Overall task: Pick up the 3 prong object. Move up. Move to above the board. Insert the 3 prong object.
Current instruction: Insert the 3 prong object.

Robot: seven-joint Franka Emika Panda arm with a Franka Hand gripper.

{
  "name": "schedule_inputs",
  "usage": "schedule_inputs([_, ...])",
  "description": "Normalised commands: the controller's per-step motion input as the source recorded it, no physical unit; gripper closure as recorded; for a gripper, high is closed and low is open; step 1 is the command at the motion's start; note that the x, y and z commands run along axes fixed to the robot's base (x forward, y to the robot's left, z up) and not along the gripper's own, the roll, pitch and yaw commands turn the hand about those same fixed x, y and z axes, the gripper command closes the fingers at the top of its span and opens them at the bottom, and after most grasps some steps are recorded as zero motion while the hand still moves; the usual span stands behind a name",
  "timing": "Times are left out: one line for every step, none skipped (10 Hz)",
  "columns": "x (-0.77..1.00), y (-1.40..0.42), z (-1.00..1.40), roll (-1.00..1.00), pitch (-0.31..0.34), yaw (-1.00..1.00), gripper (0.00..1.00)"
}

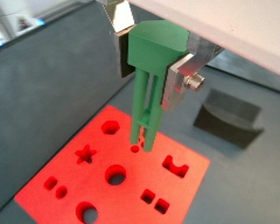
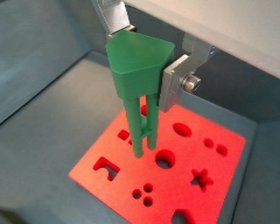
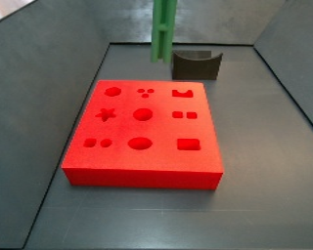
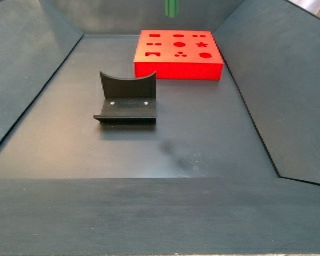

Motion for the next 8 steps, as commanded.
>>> schedule_inputs([-0.03,0.11,-0.41,0.0,-0.024,-0.87,1.0])
schedule_inputs([-0.11,0.53,-0.41,0.0,0.0,-0.15,1.0])
schedule_inputs([0.06,0.14,-0.31,-0.07,-0.05,-0.76,1.0])
schedule_inputs([0.01,0.0,-0.37,-0.02,-0.009,-1.0,1.0])
schedule_inputs([0.0,0.0,-0.37,0.0,-0.003,-1.0,1.0])
schedule_inputs([0.0,0.0,-0.36,0.0,-0.004,-1.0,1.0])
schedule_inputs([0.0,0.0,-0.31,0.0,-0.021,-1.0,1.0])
schedule_inputs([0.0,0.0,-0.18,0.0,-0.043,-1.0,1.0])
